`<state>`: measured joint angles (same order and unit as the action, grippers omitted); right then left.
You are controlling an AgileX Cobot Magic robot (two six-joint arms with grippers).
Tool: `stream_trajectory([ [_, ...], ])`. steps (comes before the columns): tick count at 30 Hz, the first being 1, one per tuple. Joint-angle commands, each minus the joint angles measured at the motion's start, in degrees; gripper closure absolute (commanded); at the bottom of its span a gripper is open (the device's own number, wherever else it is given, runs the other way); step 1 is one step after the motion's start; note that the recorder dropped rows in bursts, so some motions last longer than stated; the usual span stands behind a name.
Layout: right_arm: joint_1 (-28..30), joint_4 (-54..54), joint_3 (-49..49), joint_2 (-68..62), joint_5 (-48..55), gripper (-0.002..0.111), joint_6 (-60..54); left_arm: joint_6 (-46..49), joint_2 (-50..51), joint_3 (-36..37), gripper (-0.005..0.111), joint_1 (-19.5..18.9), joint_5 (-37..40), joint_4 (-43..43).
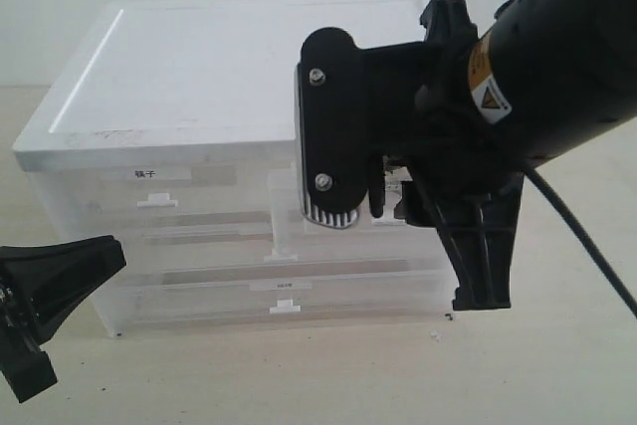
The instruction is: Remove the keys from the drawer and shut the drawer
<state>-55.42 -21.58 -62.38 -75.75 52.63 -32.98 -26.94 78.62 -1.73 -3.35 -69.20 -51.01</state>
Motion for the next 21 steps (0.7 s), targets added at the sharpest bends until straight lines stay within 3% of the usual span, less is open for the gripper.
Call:
stream_trajectory([
  [1, 0.3, -1.5, -0.3, -2.0, -0.9, 0.073, 1.6, -0.3, 0.1, 0.2, 0.102, -0.1, -0.8, -0.2],
  [10, 0.3, -1.0, -0.3, -2.2, -1.3, 0.074, 2.5, -0.3, 0.1, 0.2, 0.102, -0.1, -0.8, -0.2],
  [12, 0.3, -0.6, -0.3, -2.2, -0.8, 0.08, 2.5, -0.3, 0.1, 0.2, 0.102, -0.1, -0.8, -0.2],
  [16, 0.3, -0.4, -0.3, -2.2, -0.2, 0.109, 2.5, -0.3, 0.1, 0.2, 0.102, -0.1, -0.8, -0.2],
  [21, -0.1, 0.0, -0.3, -1.9, 2.6, 0.108, 0.7, 0.1, 0.1, 0.2, 0.102, -0.1, -0.8, 0.1],
])
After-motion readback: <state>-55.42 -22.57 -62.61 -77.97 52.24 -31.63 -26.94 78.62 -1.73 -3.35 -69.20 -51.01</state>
